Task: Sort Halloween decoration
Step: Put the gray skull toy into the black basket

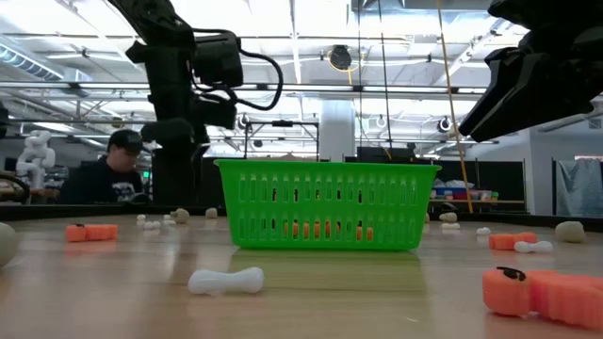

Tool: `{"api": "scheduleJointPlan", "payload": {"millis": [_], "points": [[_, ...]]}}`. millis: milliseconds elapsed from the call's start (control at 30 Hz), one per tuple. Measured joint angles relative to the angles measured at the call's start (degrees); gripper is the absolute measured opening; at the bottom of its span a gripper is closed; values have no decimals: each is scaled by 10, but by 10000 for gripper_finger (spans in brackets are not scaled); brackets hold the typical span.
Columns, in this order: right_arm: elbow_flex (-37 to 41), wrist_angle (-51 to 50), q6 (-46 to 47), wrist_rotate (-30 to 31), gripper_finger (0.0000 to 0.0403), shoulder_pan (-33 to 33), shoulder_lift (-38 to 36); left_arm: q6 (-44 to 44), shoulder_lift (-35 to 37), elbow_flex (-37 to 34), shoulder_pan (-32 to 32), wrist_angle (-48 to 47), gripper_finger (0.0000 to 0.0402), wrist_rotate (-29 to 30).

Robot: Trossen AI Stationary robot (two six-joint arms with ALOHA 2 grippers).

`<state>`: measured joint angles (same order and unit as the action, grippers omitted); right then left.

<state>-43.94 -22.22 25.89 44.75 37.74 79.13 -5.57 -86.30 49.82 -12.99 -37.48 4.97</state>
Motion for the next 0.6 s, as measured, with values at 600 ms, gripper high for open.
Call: {"api": "scheduleJointPlan", "payload": {"millis": [600], "points": [[0,1,-1,-14,139,0,0,-60,-7,-20,-48,11,248,-44]]}}
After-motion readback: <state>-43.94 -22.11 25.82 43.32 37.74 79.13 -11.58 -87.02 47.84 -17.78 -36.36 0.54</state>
